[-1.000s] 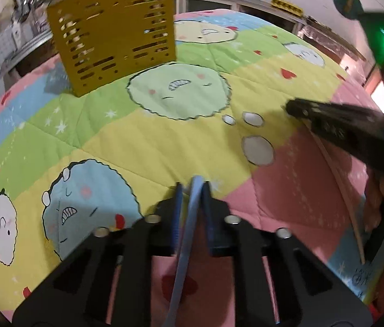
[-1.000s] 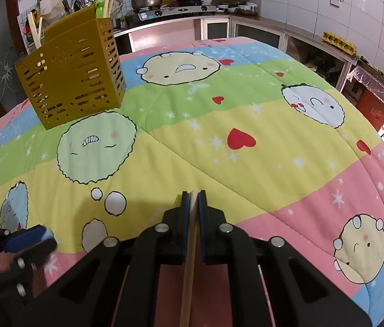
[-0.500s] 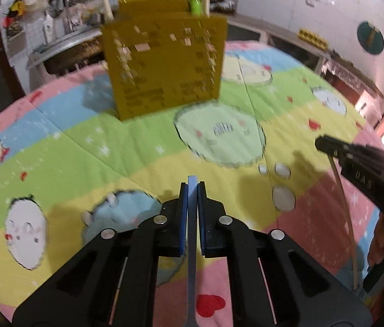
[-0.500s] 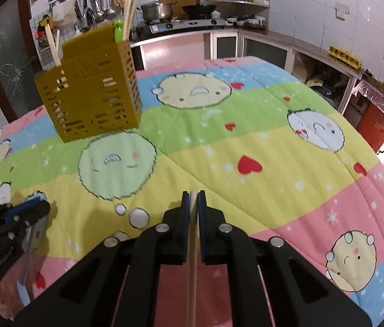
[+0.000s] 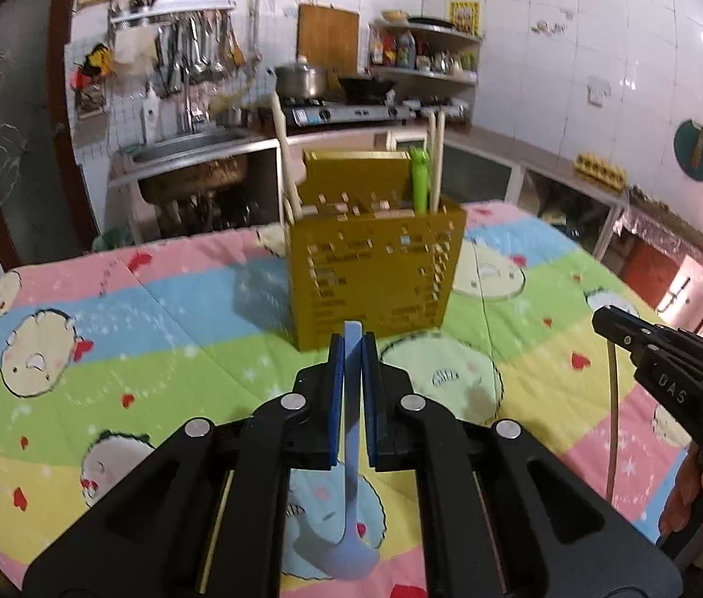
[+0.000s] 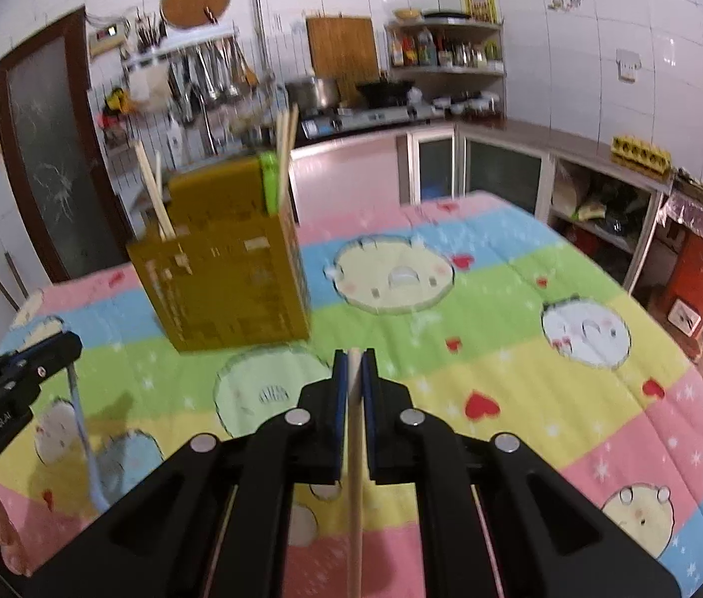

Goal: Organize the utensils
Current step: 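Carry the blue-handled spoon with the left tool while the right tool carries the chopstick over the holder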

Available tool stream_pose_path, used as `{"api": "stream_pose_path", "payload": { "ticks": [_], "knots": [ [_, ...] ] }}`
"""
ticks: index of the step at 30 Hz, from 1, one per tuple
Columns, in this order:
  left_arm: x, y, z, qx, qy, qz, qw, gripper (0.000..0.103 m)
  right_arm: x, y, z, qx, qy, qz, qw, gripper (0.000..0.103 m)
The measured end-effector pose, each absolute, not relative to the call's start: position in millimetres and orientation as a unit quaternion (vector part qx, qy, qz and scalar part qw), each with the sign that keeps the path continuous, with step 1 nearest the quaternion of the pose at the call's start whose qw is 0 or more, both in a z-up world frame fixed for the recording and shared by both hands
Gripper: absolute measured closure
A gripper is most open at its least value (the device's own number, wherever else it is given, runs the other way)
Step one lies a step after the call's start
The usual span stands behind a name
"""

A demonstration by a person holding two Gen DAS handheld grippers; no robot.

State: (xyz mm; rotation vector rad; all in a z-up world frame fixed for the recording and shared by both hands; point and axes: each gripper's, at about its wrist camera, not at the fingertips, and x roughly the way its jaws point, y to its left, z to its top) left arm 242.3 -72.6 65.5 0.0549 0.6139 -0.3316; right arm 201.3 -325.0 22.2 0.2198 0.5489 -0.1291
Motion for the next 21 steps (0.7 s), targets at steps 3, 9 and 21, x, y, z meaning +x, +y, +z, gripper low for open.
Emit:
{"api": "stream_pose_path", "payload": {
  "ticks": [3, 9, 21],
  "knots": [
    [243.4, -69.9, 72.0, 0.022, 0.283, -0.156, 0.946, 0.097, 201.9, -324.5, 31.3, 0.112, 0.244, -0.058, 0.962, 0.097],
    [245.3, -67.6, 79.2, 0.023, 0.262, -0.149, 0.953, 0.097, 207.8, -323.8, 46.0, 0.116, 0.198, -0.051, 0.972, 0.097],
    [258.6, -63.7, 86.7, 0.030, 0.222, -0.130, 0.966, 0.097, 225.1, -317.2, 59.6, 0.097, 0.131, -0.051, 0.985, 0.097]
  ]
}}
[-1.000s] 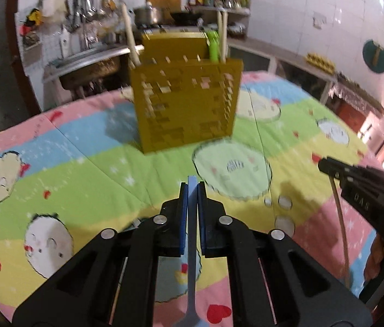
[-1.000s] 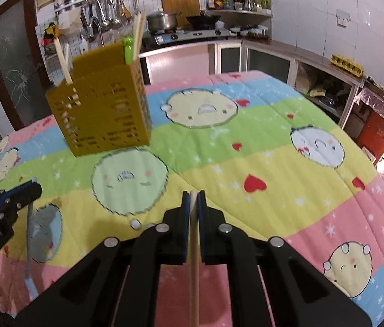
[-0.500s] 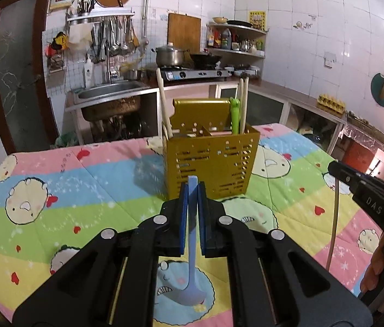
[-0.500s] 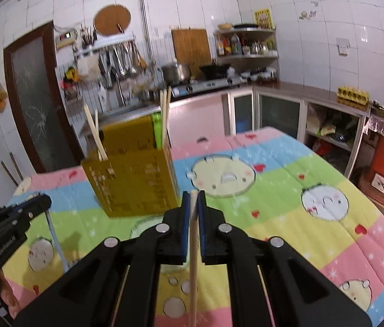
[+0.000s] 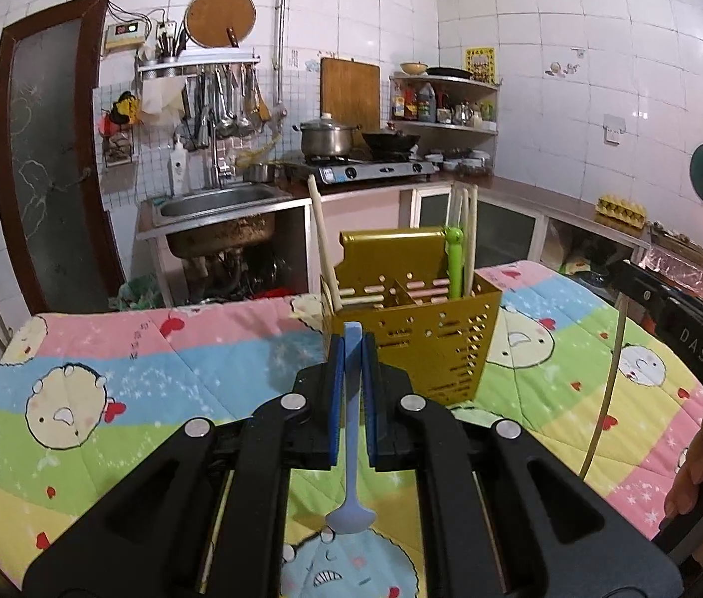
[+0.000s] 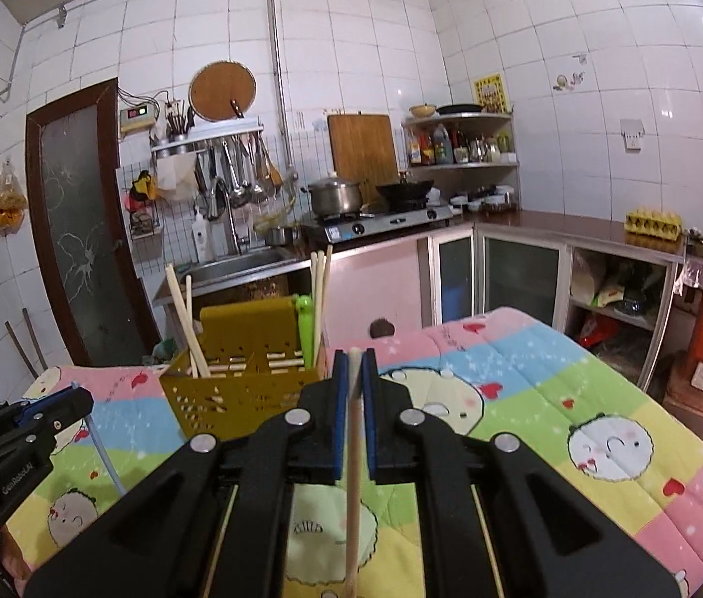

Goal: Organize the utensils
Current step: 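Carry the blue-handled spoon with the left tool while the right tool carries the chopstick over the holder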

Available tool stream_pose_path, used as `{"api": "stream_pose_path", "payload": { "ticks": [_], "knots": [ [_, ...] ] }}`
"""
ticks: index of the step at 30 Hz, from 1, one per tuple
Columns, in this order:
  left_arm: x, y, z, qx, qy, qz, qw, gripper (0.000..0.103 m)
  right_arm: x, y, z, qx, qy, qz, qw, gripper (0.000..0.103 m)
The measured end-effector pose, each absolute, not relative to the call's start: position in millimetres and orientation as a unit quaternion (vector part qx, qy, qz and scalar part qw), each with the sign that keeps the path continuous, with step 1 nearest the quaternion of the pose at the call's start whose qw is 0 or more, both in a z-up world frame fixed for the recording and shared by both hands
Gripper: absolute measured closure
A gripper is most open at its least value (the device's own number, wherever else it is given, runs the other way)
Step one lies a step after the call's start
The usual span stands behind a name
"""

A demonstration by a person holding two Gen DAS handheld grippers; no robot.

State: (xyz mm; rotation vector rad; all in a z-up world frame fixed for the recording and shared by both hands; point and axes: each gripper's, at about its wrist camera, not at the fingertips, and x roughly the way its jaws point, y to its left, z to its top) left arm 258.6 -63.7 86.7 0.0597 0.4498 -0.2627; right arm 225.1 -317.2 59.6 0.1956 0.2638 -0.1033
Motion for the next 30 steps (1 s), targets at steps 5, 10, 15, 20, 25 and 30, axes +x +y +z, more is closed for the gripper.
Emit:
{"api": "stream_pose_path", "payload": {
  "ticks": [5, 10, 15, 20, 25, 30],
  "knots": [
    [263.7, -63.7, 90.6, 0.028, 0.210, -0.131, 0.969, 0.097, 230.8, -312.9, 63.6, 0.092, 0.118, -0.049, 0.988, 0.097],
    [267.2, -60.7, 96.2, 0.021, 0.200, -0.135, 0.970, 0.097, 233.3, -311.3, 69.6, 0.086, 0.102, -0.047, 0.990, 0.097],
    [270.7, -57.7, 99.6, 0.017, 0.191, -0.137, 0.972, 0.097, 238.0, -309.1, 72.8, 0.087, 0.096, -0.041, 0.991, 0.097],
    [275.5, -54.8, 107.0, 0.010, 0.184, -0.138, 0.973, 0.097, 241.9, -308.5, 79.3, 0.083, 0.087, -0.038, 0.992, 0.097],
    [279.0, -48.0, 135.0, -0.007, 0.158, -0.145, 0.977, 0.097, 242.4, -312.5, 97.9, 0.085, 0.069, -0.036, 0.993, 0.097],
    [285.9, -45.4, 174.4, -0.025, 0.125, -0.153, 0.980, 0.097, 248.3, -318.7, 131.0, 0.094, 0.041, -0.032, 0.994, 0.097]
  ]
}}
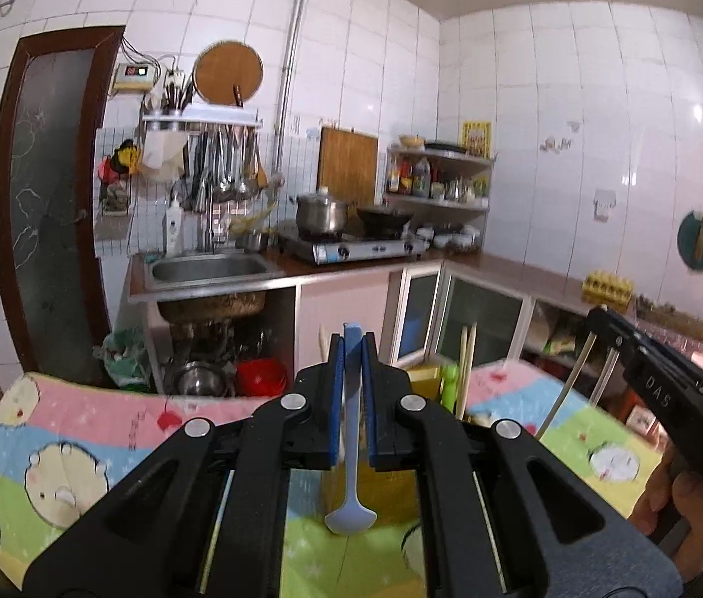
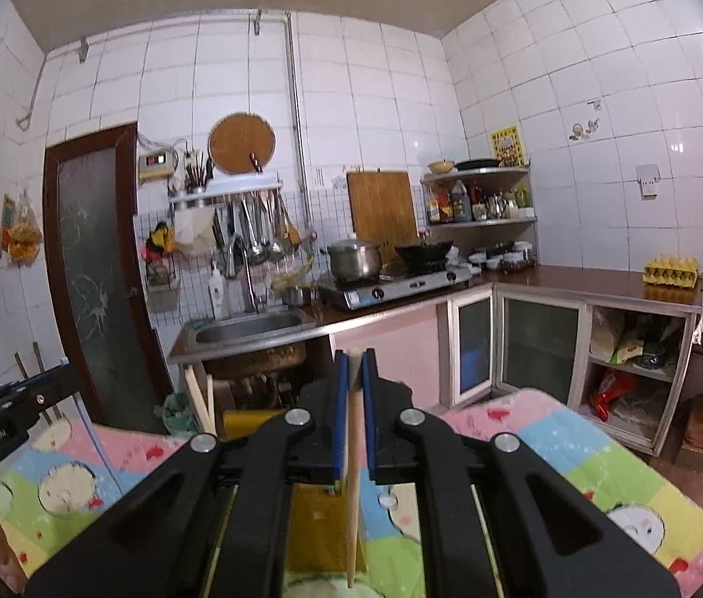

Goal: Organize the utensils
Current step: 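Carry the blue-handled spoon with the left tool while the right tool carries the chopstick over the holder, then lower the spoon and chopstick into the holder and open both tools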

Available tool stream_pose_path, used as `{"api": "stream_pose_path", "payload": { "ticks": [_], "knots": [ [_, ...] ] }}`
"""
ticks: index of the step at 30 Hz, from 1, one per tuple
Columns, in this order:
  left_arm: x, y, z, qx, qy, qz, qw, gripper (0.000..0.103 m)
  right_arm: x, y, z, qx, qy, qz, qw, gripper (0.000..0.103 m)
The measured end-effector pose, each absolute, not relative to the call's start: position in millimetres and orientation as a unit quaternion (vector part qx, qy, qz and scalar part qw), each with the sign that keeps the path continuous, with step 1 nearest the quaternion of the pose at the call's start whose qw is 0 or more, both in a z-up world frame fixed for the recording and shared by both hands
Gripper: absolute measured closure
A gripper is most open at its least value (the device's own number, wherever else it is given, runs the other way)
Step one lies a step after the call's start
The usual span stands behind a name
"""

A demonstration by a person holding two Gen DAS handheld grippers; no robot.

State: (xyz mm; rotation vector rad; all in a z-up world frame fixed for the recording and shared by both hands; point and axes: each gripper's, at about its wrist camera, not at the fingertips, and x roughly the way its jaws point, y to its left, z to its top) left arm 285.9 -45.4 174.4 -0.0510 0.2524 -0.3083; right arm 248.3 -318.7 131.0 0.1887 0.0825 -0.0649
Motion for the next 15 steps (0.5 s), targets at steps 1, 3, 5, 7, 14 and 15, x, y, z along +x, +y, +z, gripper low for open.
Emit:
{"api": "stream_pose_path", "payload": {
  "ticks": [1, 3, 5, 7, 14, 15],
  "knots": [
    [286.9, -45.4, 181.5, -0.028, 0.119, -0.155, 0.980, 0.097, 249.7, -318.9, 137.5, 0.095, 0.036, -0.031, 0.994, 0.097],
    [289.6, -48.0, 199.4, -0.028, 0.100, -0.156, 0.982, 0.097, 251.2, -318.9, 154.6, 0.097, 0.020, -0.025, 0.995, 0.097],
    [294.1, -52.3, 214.1, -0.026, 0.083, -0.153, 0.984, 0.097, 253.2, -317.0, 173.1, 0.095, 0.000, -0.023, 0.995, 0.097],
    [302.4, -56.3, 225.4, -0.027, 0.076, -0.152, 0.985, 0.097, 256.2, -313.8, 187.3, 0.090, -0.015, -0.022, 0.996, 0.097],
    [343.4, -73.4, 219.9, -0.027, 0.085, -0.152, 0.984, 0.097, 286.5, -300.8, 196.3, 0.080, -0.017, -0.021, 0.996, 0.097],
    [350.9, -75.4, 212.9, -0.029, 0.093, -0.151, 0.984, 0.097, 290.2, -300.3, 194.2, 0.080, -0.015, -0.022, 0.996, 0.097]
  ]
}}
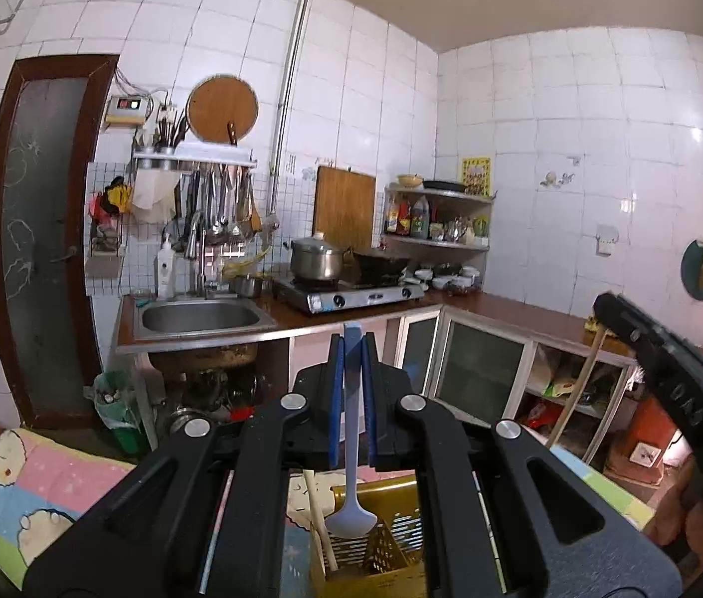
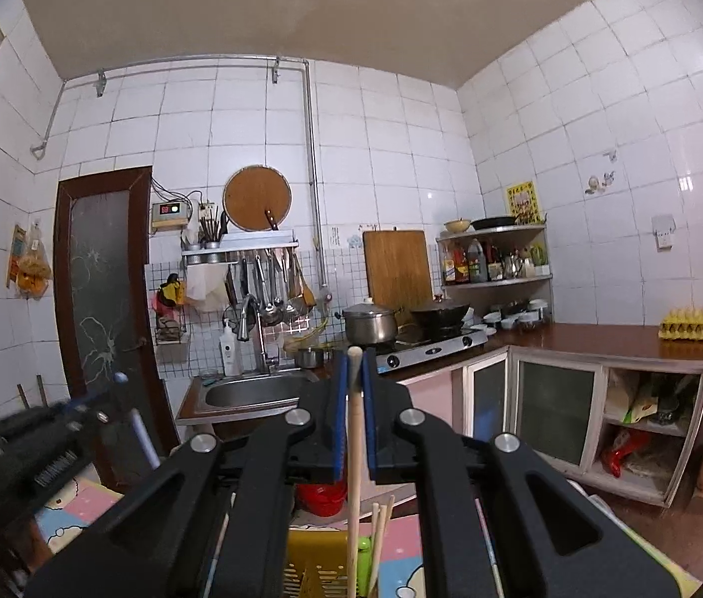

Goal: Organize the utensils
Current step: 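Lower the spoon and chopstick into the holder and open both tools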

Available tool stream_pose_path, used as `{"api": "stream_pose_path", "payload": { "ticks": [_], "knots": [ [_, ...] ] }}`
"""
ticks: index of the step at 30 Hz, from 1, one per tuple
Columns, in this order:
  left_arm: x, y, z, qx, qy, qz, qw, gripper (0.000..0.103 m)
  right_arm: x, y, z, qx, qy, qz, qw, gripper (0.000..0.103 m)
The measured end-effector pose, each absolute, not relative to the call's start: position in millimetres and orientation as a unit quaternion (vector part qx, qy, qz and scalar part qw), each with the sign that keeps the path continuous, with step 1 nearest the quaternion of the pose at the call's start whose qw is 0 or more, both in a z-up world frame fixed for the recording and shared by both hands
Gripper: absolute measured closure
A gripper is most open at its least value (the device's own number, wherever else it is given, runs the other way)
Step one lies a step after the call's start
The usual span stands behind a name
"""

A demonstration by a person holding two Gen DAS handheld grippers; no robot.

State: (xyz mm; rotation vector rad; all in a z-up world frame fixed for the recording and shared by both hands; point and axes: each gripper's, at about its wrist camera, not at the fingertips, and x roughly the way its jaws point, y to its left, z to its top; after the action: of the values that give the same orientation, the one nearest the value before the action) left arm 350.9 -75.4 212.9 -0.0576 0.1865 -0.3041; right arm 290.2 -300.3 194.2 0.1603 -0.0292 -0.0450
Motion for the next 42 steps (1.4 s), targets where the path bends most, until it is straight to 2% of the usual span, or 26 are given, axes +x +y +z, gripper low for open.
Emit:
{"api": "stream_pose_path", "payload": {
  "ticks": [11, 23, 28, 42],
  "knots": [
    [401.2, -76.8, 129.7, -0.025, 0.177, -0.151, 0.972, 0.097, 340.3, -313.4, 136.1, 0.095, 0.054, -0.035, 0.993, 0.097],
    [406.6, -71.9, 114.8, -0.019, 0.189, -0.153, 0.970, 0.097, 317.8, -307.0, 187.1, 0.081, -0.015, -0.029, 0.996, 0.097],
    [402.8, -68.0, 112.1, -0.017, 0.188, -0.148, 0.971, 0.096, 330.6, -303.3, 179.6, 0.082, -0.019, -0.025, 0.996, 0.097],
    [402.5, -57.2, 87.1, -0.020, 0.220, -0.143, 0.965, 0.096, 370.7, -300.9, 77.3, 0.052, 0.123, -0.008, 0.991, 0.096]
  ]
}}
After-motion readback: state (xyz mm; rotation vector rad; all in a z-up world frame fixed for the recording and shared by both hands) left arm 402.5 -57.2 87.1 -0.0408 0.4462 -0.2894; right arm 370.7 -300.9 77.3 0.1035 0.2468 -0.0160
